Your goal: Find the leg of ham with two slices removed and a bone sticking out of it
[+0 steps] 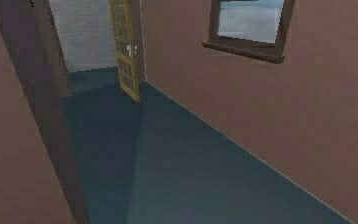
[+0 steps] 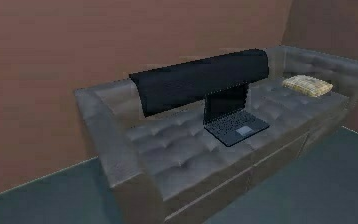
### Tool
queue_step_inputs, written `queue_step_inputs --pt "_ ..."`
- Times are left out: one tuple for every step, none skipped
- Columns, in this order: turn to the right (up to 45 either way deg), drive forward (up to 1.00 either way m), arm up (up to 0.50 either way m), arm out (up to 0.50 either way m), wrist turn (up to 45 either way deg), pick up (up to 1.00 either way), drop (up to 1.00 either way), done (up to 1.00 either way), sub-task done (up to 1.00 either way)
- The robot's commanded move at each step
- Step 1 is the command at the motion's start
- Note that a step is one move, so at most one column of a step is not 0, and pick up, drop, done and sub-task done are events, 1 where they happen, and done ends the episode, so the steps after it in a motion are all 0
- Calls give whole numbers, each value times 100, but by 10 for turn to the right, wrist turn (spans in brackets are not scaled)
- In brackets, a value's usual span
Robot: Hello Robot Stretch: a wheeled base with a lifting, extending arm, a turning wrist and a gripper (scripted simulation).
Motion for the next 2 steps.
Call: queue_step_inputs --pt "60 0 0 0 0 0 0 0 0" --pt "0 60 0 0 0 0 0 0 0"
